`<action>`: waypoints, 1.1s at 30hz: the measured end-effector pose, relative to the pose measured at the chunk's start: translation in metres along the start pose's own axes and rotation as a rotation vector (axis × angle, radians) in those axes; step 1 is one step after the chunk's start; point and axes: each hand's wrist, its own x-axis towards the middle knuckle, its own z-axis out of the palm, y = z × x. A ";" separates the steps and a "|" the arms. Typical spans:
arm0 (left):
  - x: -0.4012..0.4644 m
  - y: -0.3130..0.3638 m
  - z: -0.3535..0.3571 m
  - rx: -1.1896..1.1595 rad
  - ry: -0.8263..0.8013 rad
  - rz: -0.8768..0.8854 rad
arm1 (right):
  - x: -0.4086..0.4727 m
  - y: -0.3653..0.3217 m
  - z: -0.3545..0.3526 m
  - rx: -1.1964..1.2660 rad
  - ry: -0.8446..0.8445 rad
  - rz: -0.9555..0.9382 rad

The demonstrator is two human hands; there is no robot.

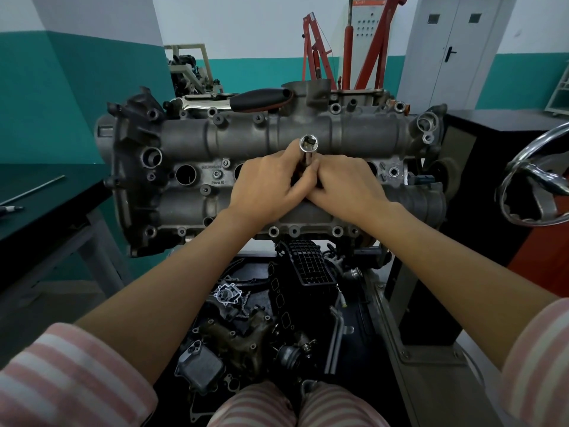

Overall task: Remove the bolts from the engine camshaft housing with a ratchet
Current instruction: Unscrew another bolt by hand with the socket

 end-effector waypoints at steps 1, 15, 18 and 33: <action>0.000 0.000 0.000 0.003 -0.003 -0.002 | 0.000 0.000 0.000 0.002 -0.001 0.002; 0.001 -0.002 0.000 -0.018 0.007 -0.059 | 0.002 0.004 0.004 0.022 0.013 0.007; 0.000 0.001 -0.002 -0.039 0.008 -0.036 | 0.002 0.004 0.005 0.026 0.017 -0.001; 0.001 -0.002 0.000 -0.014 -0.032 -0.095 | 0.002 0.003 0.003 0.053 0.008 0.015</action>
